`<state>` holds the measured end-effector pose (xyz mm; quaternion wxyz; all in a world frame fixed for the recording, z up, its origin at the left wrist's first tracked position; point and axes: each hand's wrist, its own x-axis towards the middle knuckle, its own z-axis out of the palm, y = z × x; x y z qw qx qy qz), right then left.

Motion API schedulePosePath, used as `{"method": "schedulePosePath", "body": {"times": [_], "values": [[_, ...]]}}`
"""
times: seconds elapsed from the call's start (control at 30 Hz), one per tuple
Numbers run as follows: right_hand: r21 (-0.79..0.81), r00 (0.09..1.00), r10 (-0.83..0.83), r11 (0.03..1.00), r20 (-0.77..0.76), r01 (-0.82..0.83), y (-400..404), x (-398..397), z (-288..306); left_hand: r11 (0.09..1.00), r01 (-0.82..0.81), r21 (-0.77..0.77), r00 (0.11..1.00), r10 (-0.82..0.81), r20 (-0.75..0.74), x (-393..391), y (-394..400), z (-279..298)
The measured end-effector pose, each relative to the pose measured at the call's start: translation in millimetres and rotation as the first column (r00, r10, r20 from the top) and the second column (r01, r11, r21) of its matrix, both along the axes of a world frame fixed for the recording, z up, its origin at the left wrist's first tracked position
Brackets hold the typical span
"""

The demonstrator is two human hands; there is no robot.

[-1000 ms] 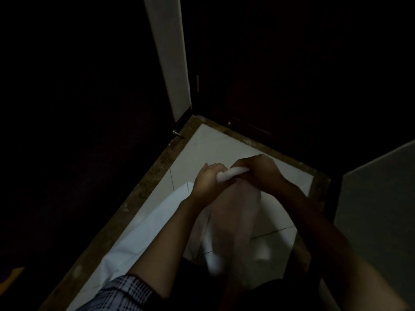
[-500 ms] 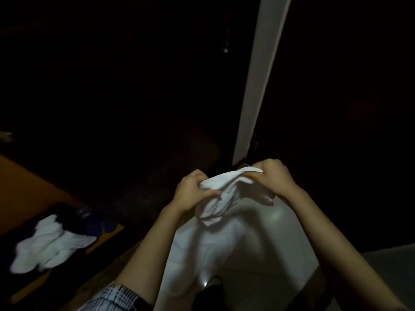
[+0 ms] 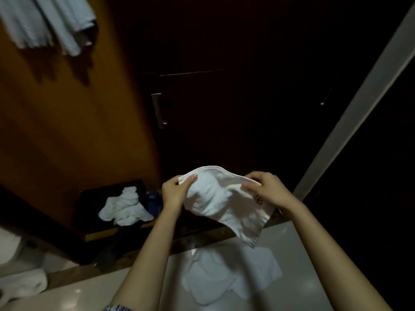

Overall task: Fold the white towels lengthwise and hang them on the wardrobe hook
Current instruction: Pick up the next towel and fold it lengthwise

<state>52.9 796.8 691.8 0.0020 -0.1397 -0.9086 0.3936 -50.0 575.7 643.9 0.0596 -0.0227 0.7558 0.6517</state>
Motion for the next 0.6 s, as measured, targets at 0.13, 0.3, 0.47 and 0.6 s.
{"method": "schedulePosePath", "body": {"times": [0.13,0.3,0.47,0.6], "values": [[-0.063,0.98,0.124,0.989,-0.153,-0.135,-82,-24,10,0.993,-0.048,0.105,0.999,0.046,0.024,2,-59,17],[-0.201,0.963,0.159,0.958,-0.216,-0.203,-195,-47,17,0.992,0.028,0.125,0.999,-0.023,-0.041,8,-143,38],[-0.359,0.952,0.111,0.908,-0.287,-0.214,-287,-63,28,0.988,0.051,0.144,0.995,-0.038,-0.091,12,-223,52],[-0.486,0.95,0.119,0.836,-0.29,-0.253,-341,-63,29,0.977,-0.007,0.213,0.994,0.03,-0.102,17,-267,60]]}}
